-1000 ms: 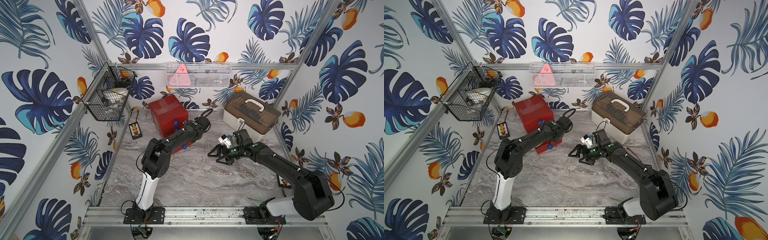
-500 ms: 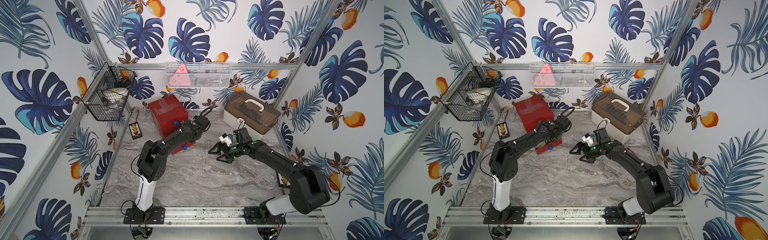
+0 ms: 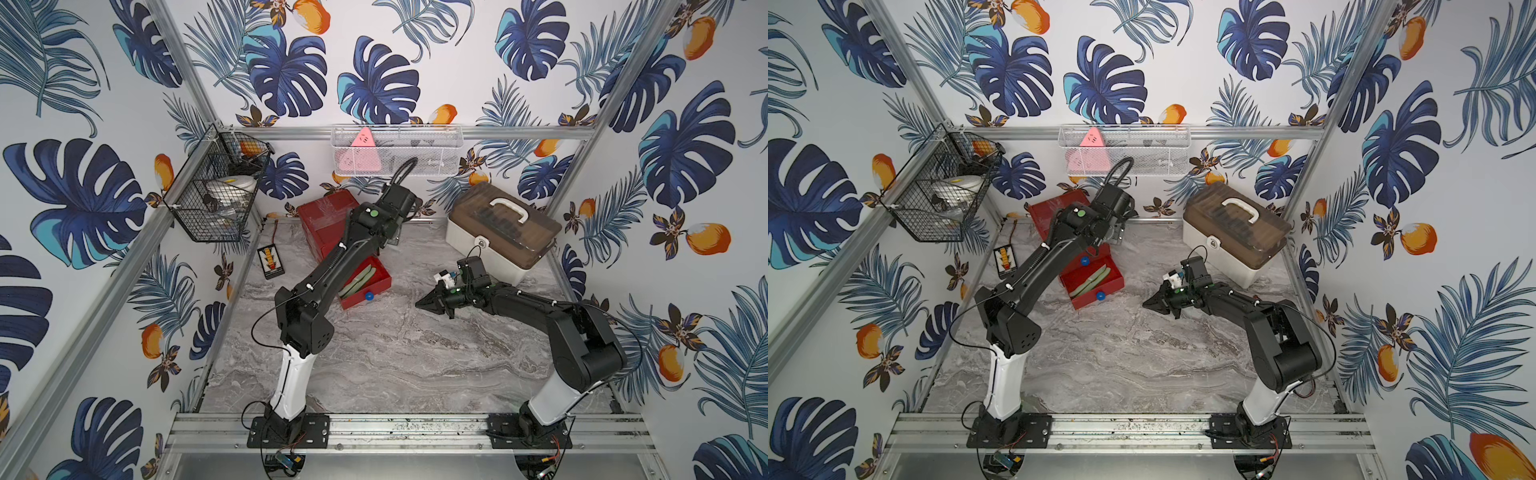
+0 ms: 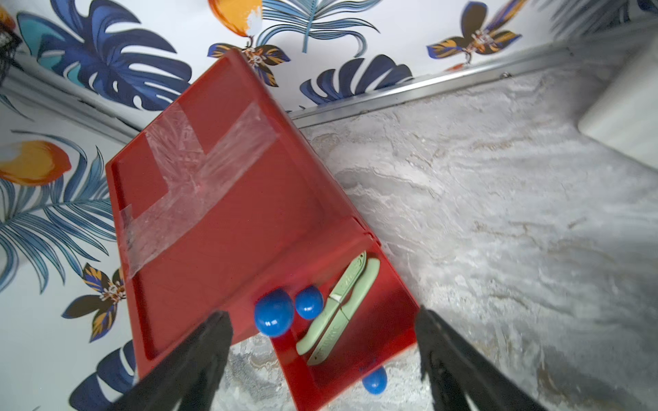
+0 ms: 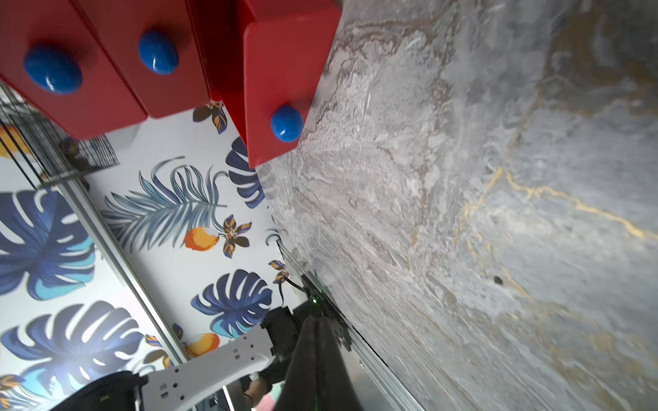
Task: Place the fruit knives into the drawer by color
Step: Close the drawer in the storage box.
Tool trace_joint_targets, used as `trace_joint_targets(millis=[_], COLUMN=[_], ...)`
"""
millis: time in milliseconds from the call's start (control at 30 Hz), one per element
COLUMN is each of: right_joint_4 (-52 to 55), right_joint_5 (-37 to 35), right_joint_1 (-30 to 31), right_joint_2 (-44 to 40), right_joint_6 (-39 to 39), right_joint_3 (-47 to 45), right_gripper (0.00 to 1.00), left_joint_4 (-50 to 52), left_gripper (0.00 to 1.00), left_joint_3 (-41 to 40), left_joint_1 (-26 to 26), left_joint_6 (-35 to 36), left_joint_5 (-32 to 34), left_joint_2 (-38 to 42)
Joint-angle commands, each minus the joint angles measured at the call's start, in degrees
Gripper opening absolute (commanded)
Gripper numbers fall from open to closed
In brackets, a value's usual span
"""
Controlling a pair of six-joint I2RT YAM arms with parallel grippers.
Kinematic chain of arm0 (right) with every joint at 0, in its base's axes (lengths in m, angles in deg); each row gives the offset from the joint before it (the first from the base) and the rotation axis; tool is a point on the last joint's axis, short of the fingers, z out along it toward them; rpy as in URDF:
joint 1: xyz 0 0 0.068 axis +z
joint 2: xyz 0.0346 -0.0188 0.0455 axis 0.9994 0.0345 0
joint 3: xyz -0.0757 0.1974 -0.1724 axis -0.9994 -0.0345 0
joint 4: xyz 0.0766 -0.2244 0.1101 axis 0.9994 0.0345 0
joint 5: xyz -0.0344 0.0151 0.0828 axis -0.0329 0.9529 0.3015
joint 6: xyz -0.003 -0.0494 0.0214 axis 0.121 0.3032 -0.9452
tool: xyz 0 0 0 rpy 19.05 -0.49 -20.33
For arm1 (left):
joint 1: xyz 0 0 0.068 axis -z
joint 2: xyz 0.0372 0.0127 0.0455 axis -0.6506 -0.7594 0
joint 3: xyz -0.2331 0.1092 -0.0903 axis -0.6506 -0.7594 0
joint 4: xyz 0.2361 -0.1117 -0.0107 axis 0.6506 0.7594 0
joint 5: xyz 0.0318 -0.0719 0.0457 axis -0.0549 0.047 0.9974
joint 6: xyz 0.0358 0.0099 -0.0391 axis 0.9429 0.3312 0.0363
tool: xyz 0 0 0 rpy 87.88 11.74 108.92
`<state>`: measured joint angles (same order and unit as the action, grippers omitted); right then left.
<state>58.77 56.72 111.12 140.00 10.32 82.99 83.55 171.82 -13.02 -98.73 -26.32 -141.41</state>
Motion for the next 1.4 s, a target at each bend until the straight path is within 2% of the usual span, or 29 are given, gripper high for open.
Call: trace_joint_targets(millis=[0,67,100,233,367,567,833,967,1367], right_joint_4=[-11.83,-13.85,-14.45,-17.16,-20.84,-24.35,-29.41,-28.64,-24.00], right_joint_5=[0.52,-0.07,-0.33,-2.08,-3.87,-5.71,-8.32,-9.73,-13.38], right_joint_1=[0.57,1.25,1.65,3.70,5.34,7.38,9.47,12.01,12.68], right_joint_2=[3.66,6.15,7.52,12.24,16.33,22.31,31.43,35.72,47.22], right_joint_6=[-11.04,-13.07,-13.79,-16.94,-20.29,-22.75,-27.06,-27.41,-27.09], right_joint_3=[1.65,3.18,4.18,6.94,8.49,13.52,23.24,30.01,50.34], right_gripper=[0.00,0.00,0.00,0.00,0.00,0.00,0.00,0.00,0.01], left_joint_4=[1.69,-2.62,-4.71,-7.26,-7.12,-8.69,-9.17,-9.43,-10.73], left_gripper=[0.71,0.28,0.00,0.00,0.00,0.00,0.00,0.00,0.00], left_joint_3=[0.47,-4.13,-6.57,-9.02,-9.07,-13.25,-15.20,-15.99,-19.97], left_joint_1=[-6.04,-10.35,-12.46,-17.29,-19.22,-21.70,-22.52,-22.78,-22.80], left_joint_6=[-7.14,-9.91,-11.08,-12.34,-11.53,-11.26,-9.60,-8.98,-8.69], left_joint_5=[-6.10,-10.24,-12.25,-15.00,-15.61,-17.93,-19.39,-20.21,-23.14], left_joint_2=[0.23,2.38,3.44,3.11,1.24,0.49,-0.49,-0.64,0.31])
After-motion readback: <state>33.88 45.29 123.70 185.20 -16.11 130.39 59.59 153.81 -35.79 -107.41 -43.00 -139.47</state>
